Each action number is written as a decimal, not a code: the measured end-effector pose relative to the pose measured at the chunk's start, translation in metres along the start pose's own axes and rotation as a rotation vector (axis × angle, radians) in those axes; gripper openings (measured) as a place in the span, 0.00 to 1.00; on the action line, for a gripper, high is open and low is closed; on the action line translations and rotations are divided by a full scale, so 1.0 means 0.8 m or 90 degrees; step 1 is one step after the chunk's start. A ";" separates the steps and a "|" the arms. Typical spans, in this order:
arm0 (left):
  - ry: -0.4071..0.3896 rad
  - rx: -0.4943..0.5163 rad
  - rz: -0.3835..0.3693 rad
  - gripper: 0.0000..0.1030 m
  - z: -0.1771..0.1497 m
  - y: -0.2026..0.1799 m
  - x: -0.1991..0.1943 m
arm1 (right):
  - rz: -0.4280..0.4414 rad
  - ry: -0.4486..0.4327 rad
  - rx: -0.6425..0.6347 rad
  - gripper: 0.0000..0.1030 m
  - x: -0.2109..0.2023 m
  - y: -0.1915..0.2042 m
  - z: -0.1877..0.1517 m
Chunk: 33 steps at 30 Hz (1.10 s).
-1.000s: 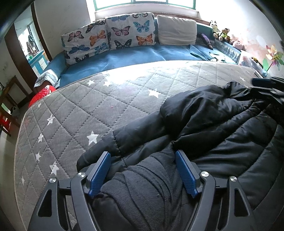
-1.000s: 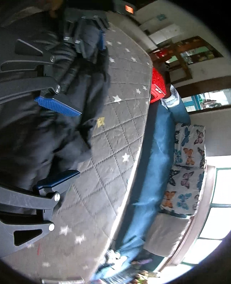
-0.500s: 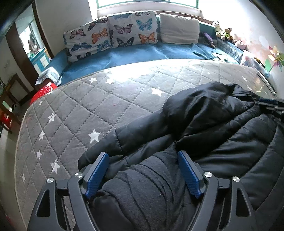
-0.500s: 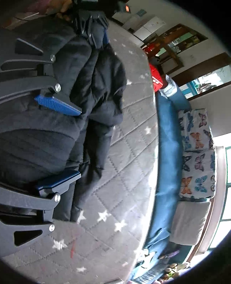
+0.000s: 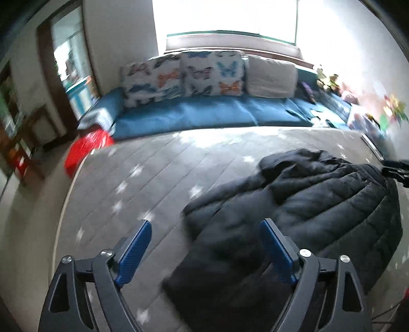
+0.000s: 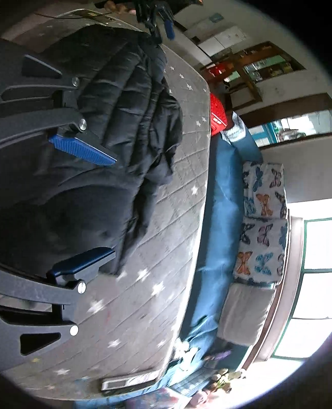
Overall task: Fold large clothes
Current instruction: 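Release the jacket and lift both grippers away from it, then grasp the folded black jacket edge with both grippers and lift it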
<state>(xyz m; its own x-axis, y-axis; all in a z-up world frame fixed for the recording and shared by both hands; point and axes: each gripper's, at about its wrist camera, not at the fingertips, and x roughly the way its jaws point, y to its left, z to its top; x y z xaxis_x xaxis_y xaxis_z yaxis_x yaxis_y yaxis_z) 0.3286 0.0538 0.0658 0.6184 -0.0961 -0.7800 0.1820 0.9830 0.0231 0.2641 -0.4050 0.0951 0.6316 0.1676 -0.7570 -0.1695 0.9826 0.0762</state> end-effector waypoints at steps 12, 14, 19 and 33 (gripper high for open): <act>0.037 -0.154 -0.173 0.73 -0.054 0.046 0.036 | -0.031 0.042 -0.034 0.71 0.030 0.007 -0.030; 0.024 -0.146 -0.178 0.62 -0.040 0.036 0.030 | -0.042 0.039 -0.021 0.71 0.027 0.000 -0.034; -0.030 -0.118 -0.202 0.59 0.021 0.001 0.014 | -0.076 0.027 0.005 0.71 0.020 -0.017 -0.049; -0.031 -0.097 -0.090 0.59 0.062 0.007 0.034 | -0.070 -0.018 0.023 0.71 -0.014 0.000 -0.017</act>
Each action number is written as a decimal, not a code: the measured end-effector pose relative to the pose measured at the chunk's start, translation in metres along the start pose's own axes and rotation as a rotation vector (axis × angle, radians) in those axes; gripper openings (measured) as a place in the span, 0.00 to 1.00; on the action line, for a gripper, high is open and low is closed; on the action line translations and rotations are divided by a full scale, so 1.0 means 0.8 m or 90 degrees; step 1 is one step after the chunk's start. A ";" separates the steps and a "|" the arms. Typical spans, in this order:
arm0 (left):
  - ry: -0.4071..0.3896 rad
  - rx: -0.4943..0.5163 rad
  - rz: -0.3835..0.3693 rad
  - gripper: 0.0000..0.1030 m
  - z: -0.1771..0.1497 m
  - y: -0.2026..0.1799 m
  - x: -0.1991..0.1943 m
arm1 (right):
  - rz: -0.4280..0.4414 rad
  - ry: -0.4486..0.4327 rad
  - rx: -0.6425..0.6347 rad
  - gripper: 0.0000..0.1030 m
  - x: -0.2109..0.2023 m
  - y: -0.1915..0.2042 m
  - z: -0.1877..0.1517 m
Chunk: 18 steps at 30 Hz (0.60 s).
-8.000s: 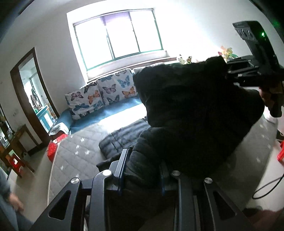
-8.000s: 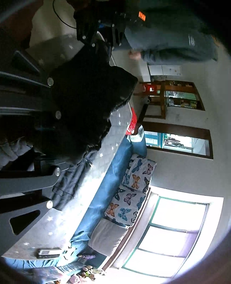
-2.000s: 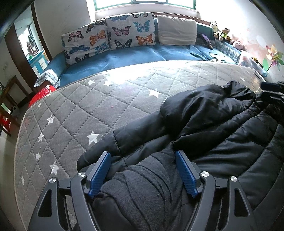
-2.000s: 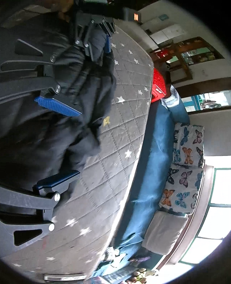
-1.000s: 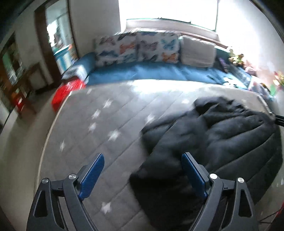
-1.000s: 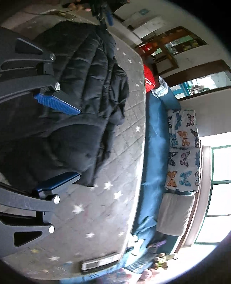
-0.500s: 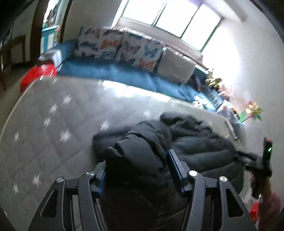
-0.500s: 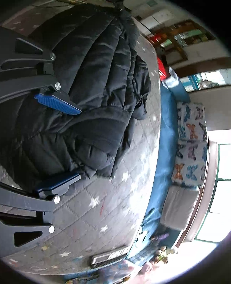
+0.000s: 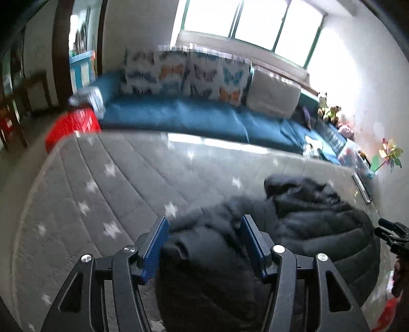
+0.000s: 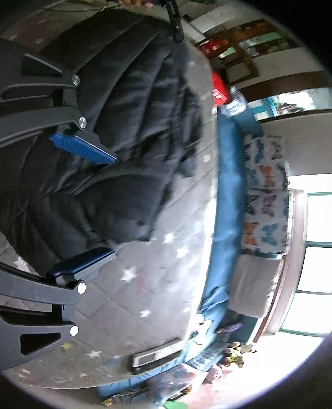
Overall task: Fold large clothes
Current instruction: 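Grasp the folded black jacket edge with both grippers and lift it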
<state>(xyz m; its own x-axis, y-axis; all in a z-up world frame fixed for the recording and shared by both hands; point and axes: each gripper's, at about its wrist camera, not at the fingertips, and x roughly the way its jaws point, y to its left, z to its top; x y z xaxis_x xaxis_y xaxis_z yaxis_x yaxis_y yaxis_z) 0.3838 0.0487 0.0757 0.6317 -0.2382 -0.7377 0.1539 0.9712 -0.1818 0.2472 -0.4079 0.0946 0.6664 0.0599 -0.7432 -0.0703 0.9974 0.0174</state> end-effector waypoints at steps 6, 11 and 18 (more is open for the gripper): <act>-0.013 0.074 -0.052 0.58 0.005 -0.047 -0.029 | 0.093 0.009 -0.036 0.71 0.015 0.041 0.010; 0.089 0.059 -0.051 0.54 0.005 -0.069 0.037 | 0.070 0.055 -0.048 0.71 0.061 0.047 0.010; 0.139 0.088 0.005 0.57 -0.004 -0.078 0.097 | 0.070 0.071 -0.016 0.71 0.084 0.026 0.004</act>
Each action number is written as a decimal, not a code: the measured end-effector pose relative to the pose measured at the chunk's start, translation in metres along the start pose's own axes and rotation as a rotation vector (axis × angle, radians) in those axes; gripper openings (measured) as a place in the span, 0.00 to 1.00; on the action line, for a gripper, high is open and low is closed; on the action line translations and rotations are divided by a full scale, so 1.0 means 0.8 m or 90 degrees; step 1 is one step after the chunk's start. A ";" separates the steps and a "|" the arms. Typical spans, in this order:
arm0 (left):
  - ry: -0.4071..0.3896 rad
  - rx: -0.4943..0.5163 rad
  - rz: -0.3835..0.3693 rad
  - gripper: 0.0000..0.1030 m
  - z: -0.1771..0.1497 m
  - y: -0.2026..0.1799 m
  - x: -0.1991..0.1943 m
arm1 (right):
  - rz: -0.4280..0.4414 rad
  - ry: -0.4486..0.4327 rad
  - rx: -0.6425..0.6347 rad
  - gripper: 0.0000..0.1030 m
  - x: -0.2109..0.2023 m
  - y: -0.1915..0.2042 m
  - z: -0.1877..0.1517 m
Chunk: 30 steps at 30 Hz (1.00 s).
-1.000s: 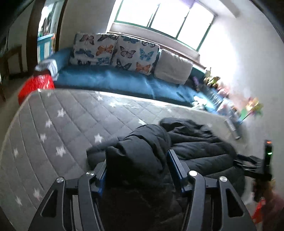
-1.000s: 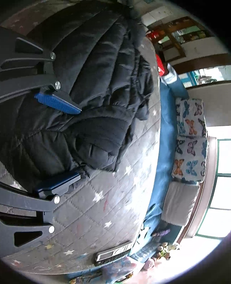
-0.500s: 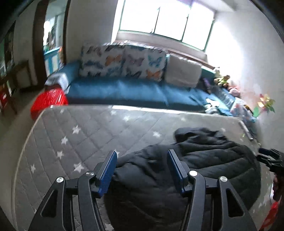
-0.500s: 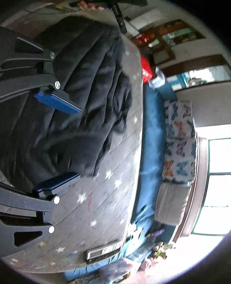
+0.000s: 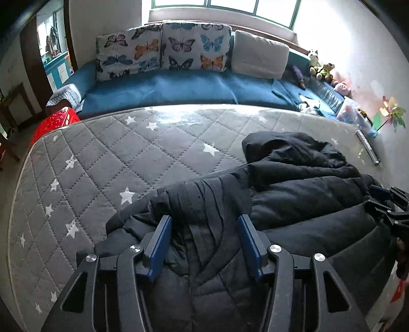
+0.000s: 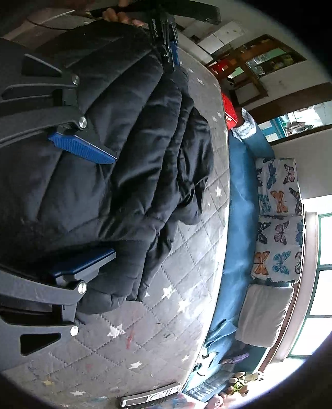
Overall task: Fold large clothes
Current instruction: 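Grasp the folded black jacket edge with both grippers and lift it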
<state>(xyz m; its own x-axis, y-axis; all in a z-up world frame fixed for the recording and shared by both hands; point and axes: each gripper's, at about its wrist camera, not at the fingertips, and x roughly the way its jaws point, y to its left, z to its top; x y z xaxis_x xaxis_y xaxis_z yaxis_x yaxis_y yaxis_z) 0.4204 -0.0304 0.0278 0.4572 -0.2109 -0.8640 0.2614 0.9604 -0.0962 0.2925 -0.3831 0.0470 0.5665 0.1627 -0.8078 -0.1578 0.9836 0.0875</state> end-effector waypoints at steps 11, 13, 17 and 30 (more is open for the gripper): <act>-0.019 0.006 0.007 0.63 -0.004 0.003 0.027 | -0.047 0.004 -0.022 0.71 0.001 0.014 0.005; -0.030 0.014 0.012 0.63 -0.007 0.001 0.014 | -0.061 0.002 -0.022 0.71 -0.013 0.022 0.005; -0.079 0.060 0.071 0.64 -0.023 -0.018 -0.031 | -0.082 -0.007 -0.039 0.73 -0.045 0.039 -0.003; -0.085 0.099 0.001 0.65 -0.115 -0.040 -0.095 | -0.099 0.002 0.007 0.73 -0.073 0.038 -0.058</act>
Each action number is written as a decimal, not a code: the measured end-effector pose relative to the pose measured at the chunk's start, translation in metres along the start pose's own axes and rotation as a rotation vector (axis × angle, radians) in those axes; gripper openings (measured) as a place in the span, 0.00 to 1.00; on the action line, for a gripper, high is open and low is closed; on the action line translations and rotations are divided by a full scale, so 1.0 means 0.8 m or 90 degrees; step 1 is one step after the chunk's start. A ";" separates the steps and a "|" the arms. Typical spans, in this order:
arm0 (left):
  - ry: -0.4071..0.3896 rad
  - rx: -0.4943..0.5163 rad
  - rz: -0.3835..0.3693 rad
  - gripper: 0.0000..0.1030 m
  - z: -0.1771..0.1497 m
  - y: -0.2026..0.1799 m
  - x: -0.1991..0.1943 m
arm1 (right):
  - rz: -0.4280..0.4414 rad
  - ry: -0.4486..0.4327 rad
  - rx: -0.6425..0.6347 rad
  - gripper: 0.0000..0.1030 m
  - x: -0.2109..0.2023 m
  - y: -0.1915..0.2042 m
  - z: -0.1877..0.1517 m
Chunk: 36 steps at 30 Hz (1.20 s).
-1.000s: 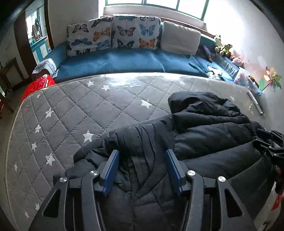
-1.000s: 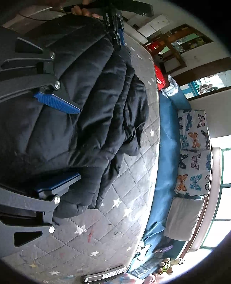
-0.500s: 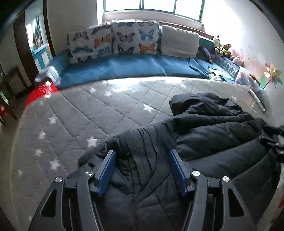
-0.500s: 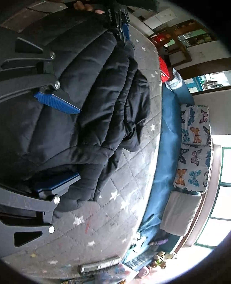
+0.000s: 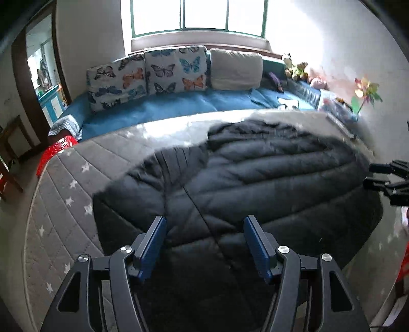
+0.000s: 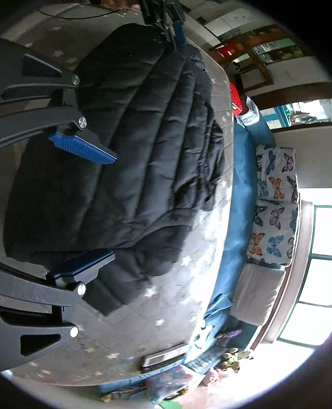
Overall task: Fold large clothes
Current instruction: 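Grasp the folded black jacket edge with both grippers and lift it, then carry the lifted jacket with both grippers across the mattress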
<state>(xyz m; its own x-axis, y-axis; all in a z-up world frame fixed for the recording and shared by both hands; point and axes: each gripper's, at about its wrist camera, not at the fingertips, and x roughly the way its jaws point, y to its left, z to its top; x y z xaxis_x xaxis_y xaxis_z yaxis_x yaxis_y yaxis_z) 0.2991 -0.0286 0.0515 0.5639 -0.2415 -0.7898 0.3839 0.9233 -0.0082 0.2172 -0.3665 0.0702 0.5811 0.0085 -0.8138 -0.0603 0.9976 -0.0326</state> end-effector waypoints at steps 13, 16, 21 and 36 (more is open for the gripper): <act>0.033 -0.059 -0.051 0.67 -0.013 0.014 0.020 | 0.012 -0.006 0.049 0.80 0.016 -0.014 -0.012; 0.018 -0.067 -0.049 0.67 -0.016 0.017 -0.011 | 0.026 -0.025 0.041 0.80 -0.006 -0.010 -0.023; -0.009 -0.092 -0.035 0.67 -0.029 0.036 -0.061 | 0.060 -0.047 0.035 0.80 -0.032 -0.003 -0.039; 0.035 -0.092 0.006 0.70 -0.083 0.034 -0.030 | 0.064 -0.023 -0.001 0.93 0.017 0.013 -0.056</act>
<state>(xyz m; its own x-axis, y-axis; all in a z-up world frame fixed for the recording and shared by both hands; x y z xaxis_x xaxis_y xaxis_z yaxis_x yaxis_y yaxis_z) 0.2473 0.0222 0.0296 0.5240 -0.2200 -0.8228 0.2680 0.9596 -0.0859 0.1880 -0.3591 0.0331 0.6004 0.1110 -0.7920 -0.1216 0.9915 0.0468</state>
